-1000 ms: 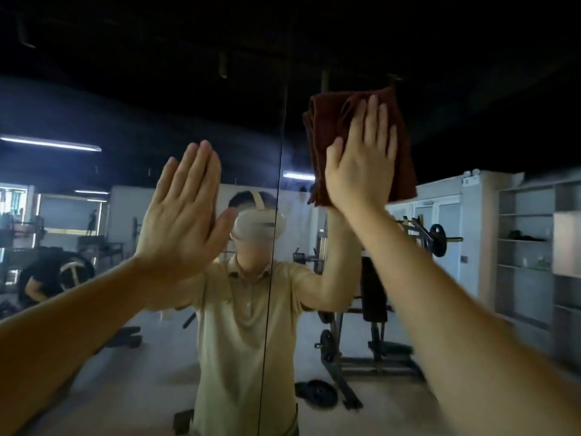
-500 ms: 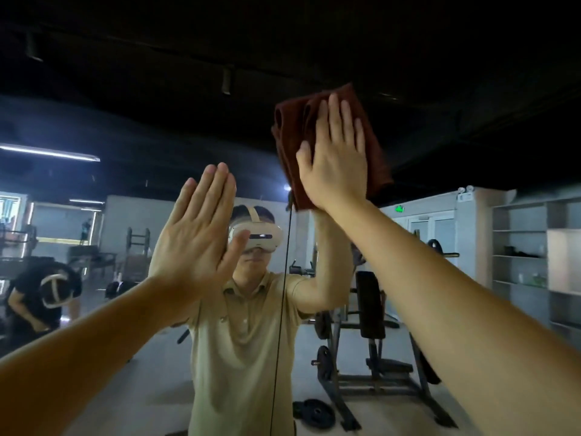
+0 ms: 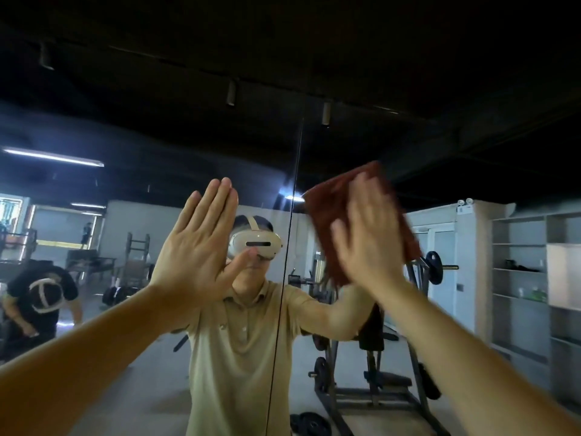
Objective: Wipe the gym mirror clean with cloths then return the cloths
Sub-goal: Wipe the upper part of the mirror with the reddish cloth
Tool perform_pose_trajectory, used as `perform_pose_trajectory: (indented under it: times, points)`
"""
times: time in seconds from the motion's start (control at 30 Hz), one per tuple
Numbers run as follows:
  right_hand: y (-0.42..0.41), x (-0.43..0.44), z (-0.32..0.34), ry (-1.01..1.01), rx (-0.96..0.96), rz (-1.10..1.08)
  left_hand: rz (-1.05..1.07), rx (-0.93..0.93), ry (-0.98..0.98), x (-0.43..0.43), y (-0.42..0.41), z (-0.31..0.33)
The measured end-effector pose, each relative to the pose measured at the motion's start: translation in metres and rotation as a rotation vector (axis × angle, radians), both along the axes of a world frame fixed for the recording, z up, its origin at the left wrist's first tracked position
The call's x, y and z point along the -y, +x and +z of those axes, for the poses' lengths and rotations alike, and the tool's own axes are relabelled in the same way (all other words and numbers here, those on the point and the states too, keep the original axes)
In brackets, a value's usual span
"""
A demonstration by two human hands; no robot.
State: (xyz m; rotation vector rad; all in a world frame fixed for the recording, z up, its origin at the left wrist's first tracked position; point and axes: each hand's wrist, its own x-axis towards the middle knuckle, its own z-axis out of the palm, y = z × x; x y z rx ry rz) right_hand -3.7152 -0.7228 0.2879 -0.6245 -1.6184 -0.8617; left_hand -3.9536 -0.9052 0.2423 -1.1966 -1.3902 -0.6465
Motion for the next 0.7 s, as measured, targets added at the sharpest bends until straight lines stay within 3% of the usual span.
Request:
perform_pose_trajectory:
  times: [0.1, 0.2, 0.27, 0.33, 0.4, 0.47, 0.57, 0.7]
  points:
    - [0.034, -0.016, 0.049, -0.276, -0.456, 0.027, 0.028, -0.009, 0.014, -0.004, -0.002, -0.001]
    - [-0.01, 0.016, 0.043, -0.292, -0.587, 0.063, 0.048, -0.01, 0.022, -0.007, -0.003, 0.0]
    - [-0.056, 0.042, 0.013, -0.157, -0.442, 0.1, 0.04, -0.02, 0.03, -0.008, -0.004, -0.001]
    - [-0.083, 0.06, -0.028, -0.046, -0.168, 0.141, 0.013, -0.021, 0.029, -0.007, -0.005, -0.001]
    - [-0.078, 0.063, -0.066, 0.039, 0.147, 0.147, -0.035, -0.012, 0.02, -0.004, -0.006, -0.001]
    - [-0.051, 0.047, -0.087, 0.115, 0.335, 0.103, -0.057, -0.002, 0.008, -0.003, -0.004, -0.001]
    - [-0.023, 0.033, -0.061, 0.084, 0.288, 0.042, -0.023, 0.003, -0.005, -0.003, -0.001, 0.0]
    - [-0.056, 0.06, 0.045, -0.042, 0.048, 0.072, 0.004, -0.008, -0.046, 0.002, -0.007, 0.004]
